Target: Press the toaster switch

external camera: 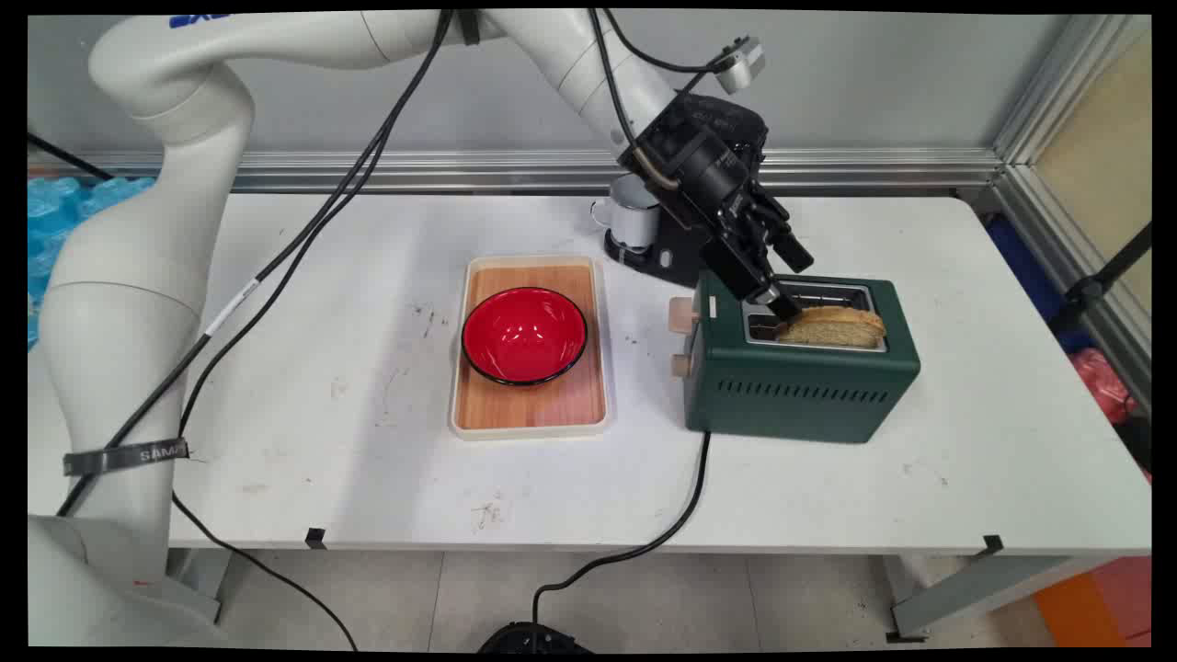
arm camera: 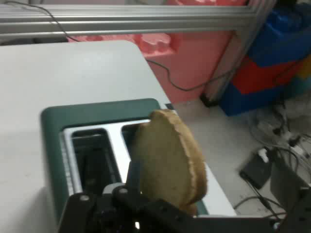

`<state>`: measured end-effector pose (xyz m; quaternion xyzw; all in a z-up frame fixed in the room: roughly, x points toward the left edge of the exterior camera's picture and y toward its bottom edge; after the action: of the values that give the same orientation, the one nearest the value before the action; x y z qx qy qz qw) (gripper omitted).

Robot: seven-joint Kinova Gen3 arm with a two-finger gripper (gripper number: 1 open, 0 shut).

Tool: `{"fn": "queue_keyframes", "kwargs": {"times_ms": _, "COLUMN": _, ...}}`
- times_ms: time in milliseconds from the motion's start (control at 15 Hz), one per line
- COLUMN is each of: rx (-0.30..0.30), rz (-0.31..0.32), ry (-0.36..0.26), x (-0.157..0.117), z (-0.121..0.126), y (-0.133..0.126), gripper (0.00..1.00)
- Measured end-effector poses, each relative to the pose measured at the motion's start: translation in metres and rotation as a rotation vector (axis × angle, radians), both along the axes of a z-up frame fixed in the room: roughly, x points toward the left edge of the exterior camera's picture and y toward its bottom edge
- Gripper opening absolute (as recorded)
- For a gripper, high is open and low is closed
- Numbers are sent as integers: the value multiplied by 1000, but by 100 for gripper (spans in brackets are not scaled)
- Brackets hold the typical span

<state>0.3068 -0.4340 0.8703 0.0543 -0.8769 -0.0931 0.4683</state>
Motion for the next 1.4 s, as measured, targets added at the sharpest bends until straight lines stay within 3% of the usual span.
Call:
{"fn": "queue_keyframes", "kwargs": {"times_ms": 267, "rx": 8, "rz": 94, "ry": 16, "x": 14, "z": 8, "y": -2, "gripper": 100}}
{"fn": "queue_keyframes", "kwargs": {"times_ms": 667, "rx": 56, "rz": 333, "ry": 69, "x": 53, "z": 34, "y": 4, "gripper": 100}}
{"fn": "queue_keyframes", "kwargs": {"times_ms": 867, "rx": 85, "rz": 418, "ry": 83, "x": 73, "z": 43, "y": 19, "gripper": 100}}
{"fn": "queue_keyframes", "kwargs": {"times_ms": 1067, "rx": 97, "rz": 469, "ry": 87, "x": 89, "z": 48, "y": 35, "gripper": 100}}
{"fn": "queue_keyframes", "kwargs": {"times_ms": 1400, "rx": 46, "rz": 482, "ry": 63, "x": 110, "z": 53, "y": 60, "gripper": 100}}
